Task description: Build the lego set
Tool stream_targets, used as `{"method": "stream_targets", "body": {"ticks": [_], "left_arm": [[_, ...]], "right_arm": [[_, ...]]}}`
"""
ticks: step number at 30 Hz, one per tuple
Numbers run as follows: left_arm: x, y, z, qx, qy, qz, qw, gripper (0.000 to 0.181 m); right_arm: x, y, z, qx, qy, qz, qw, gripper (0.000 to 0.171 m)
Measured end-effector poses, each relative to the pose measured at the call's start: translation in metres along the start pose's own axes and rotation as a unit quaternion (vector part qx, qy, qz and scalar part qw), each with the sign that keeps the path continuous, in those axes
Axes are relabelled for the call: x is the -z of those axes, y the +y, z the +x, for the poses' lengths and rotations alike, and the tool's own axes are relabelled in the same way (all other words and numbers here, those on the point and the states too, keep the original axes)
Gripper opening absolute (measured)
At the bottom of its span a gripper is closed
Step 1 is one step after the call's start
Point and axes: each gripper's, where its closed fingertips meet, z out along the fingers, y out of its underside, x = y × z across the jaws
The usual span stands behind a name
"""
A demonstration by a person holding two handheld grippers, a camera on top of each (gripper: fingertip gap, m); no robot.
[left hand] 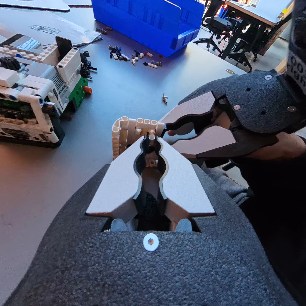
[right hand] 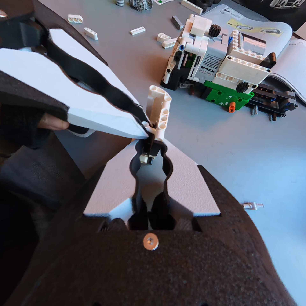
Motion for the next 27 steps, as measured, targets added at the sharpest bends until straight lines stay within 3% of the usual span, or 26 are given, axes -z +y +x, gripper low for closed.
{"method": "stream_targets", "body": {"ticks": [6, 10, 20, 27], "left_arm": [[0.000, 0.001, 0.000, 0.011, 0.011, -0.006, 1.000, 0.006], [-0.001, 0.000, -0.001, 0.010, 0.006, -0.005, 1.000, 0.006], [-0.001, -0.002, -0.002, 0.017, 0.007, 0.000, 1.000, 0.006], [-0.002, -0.002, -0.001, 0.018, 0.015, -0.005, 1.000, 0.006]], "right_arm": [[0.019, 0.004, 0.005, -0.017, -0.012, 0.021, 1.000, 0.034], [0.022, -0.009, 0.006, -0.005, -0.010, 0.070, 0.997, 0.028], [0.017, -0.012, 0.005, 0.026, 0.005, 0.073, 0.997, 0.011], [0.017, -0.011, 0.005, 0.036, 0.003, 0.071, 0.997, 0.011]]}}
